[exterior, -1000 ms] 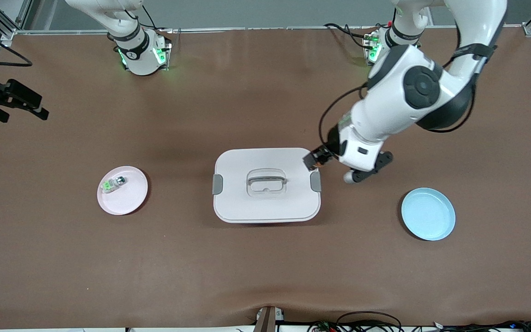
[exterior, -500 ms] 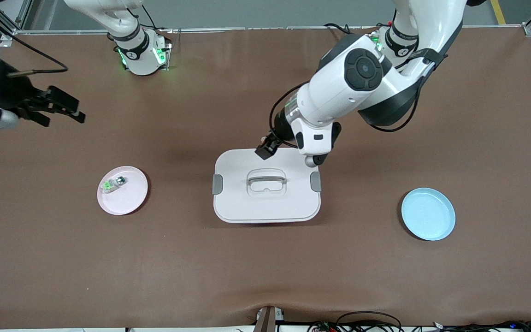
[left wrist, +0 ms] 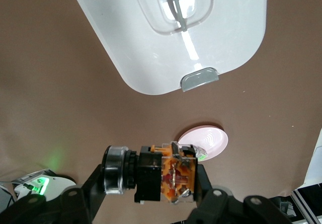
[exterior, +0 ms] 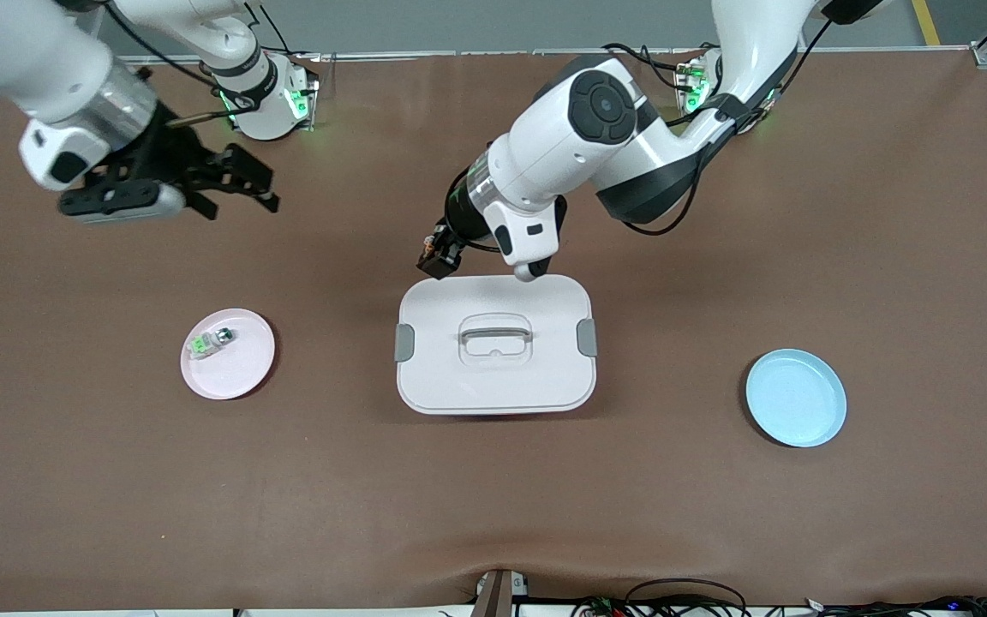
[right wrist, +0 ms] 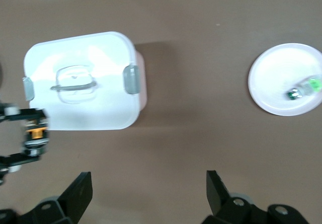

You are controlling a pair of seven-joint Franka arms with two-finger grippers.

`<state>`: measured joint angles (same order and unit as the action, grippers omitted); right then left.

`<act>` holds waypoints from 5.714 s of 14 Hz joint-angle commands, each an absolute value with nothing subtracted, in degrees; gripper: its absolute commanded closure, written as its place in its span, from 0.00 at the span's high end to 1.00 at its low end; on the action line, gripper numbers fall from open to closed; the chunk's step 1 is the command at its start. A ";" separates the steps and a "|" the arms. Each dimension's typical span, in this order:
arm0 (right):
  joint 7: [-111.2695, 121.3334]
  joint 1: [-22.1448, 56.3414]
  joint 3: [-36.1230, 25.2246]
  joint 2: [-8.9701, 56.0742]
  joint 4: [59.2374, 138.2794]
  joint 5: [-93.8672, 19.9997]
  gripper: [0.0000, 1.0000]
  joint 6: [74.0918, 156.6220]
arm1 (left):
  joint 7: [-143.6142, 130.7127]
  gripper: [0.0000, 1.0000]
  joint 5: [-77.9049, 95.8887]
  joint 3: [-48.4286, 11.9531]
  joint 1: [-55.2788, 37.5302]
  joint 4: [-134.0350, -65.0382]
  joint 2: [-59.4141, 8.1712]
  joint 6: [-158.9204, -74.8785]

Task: Transfer orange switch to right arm and place
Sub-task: 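Hold the switch up while the right gripper reaches toward it, then grasp the switch with the right gripper beside the left gripper, then open the left gripper and withdraw it while the right gripper holds the switch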

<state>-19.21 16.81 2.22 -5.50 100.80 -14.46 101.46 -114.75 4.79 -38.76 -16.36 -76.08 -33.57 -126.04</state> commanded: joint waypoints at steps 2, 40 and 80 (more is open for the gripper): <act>-22.23 20.29 1.58 -7.38 105.90 -15.29 1.00 106.51 | -118.56 0.00 5.71 -38.50 -17.23 -74.27 -34.28 -125.95; -42.89 34.54 1.58 4.39 106.52 -15.73 0.00 130.60 | -123.49 0.00 13.18 -39.02 -16.96 -73.04 -34.98 -128.41; -45.53 34.45 1.49 9.49 102.30 -17.75 0.00 134.91 | -117.53 1.00 10.21 -38.23 -8.01 -73.04 -30.24 -124.11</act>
